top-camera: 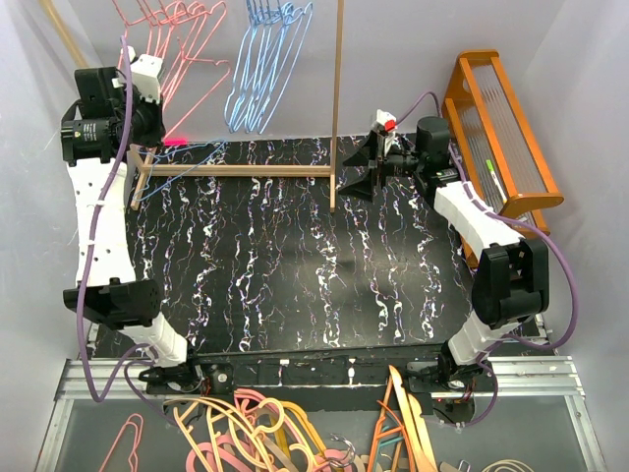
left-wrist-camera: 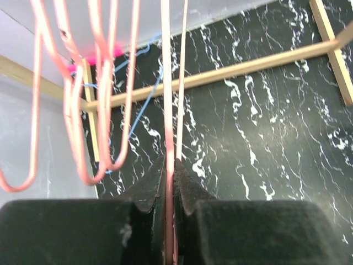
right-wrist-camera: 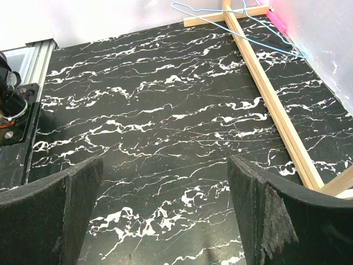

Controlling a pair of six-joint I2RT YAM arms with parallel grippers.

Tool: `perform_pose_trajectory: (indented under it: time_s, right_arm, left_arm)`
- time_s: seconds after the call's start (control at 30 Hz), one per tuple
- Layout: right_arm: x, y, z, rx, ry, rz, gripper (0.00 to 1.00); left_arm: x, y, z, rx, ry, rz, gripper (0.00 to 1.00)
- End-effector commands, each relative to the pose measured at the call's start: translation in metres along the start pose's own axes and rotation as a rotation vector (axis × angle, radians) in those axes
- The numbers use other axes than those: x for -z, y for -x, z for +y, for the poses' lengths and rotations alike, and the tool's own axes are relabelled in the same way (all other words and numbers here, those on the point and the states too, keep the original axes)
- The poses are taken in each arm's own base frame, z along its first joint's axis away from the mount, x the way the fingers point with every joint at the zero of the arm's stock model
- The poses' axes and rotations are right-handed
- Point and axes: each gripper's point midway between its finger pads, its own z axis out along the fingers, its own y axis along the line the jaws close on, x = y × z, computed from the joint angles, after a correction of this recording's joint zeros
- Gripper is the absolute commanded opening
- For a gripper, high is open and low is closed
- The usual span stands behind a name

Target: Organize the hangers

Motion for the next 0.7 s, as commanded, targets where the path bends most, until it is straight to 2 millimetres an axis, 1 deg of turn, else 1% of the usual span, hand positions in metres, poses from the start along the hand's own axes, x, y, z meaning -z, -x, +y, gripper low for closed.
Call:
perform_pose_trajectory:
  time_s: [0.0, 0.07, 0.13, 0.23, 0.3, 0.47, 0.57, 0.67]
  right_arm:
    - [0.003, 0.013, 0.009, 0.066, -0.019, -0.004, 0.98]
    - [0.004, 0.009, 0.01, 0.064, -0.021, 0.005, 0.98]
    - [0.004, 0.005, 0.011, 0.067, -0.026, 0.014, 0.98]
    - [0.005, -0.002, 0.012, 0.064, -0.036, 0.03, 0.98]
    - [0.005, -0.003, 0.012, 0.067, -0.041, 0.037, 0.98]
    - [0.007, -0.007, 0.012, 0.068, -0.054, 0.056, 0.98]
    - [0.009, -0.01, 0.013, 0.065, -0.054, 0.073, 0.98]
    - [0.01, -0.014, 0.012, 0.065, -0.057, 0.089, 0.98]
  left_arm:
    - [0.024, 0.06, 0.013, -0.046, 0.08, -0.23, 0.0]
    - [0.028, 0.071, 0.014, -0.056, 0.084, -0.274, 0.0]
    - [0.034, 0.078, 0.012, -0.065, 0.076, -0.306, 0.0]
    - [0.045, 0.079, 0.003, -0.062, 0.048, -0.332, 0.0]
    - [0.053, 0.073, -0.004, -0.05, 0.03, -0.327, 0.0]
    - [0.075, 0.043, -0.02, -0.015, 0.021, -0.32, 0.0]
    - [0.095, 0.03, -0.027, -0.003, 0.026, -0.333, 0.0]
    - [0.112, 0.025, -0.033, 0.004, 0.031, -0.349, 0.0]
